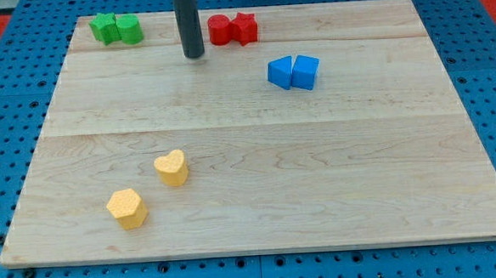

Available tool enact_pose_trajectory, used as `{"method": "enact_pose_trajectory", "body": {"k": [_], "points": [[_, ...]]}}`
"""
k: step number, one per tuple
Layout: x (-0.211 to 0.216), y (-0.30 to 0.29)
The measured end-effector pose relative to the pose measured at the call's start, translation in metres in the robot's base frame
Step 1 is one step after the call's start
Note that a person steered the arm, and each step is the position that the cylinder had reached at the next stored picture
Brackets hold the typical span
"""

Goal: Move the triangle diagonal to the green circle

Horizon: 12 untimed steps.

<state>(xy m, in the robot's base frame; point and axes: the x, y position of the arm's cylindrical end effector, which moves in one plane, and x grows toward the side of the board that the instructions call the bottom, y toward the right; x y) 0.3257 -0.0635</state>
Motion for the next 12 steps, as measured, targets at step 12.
{"method": "enact_pose_trajectory", "body": {"k": [12], "points": [[0.066,-0.005]]}}
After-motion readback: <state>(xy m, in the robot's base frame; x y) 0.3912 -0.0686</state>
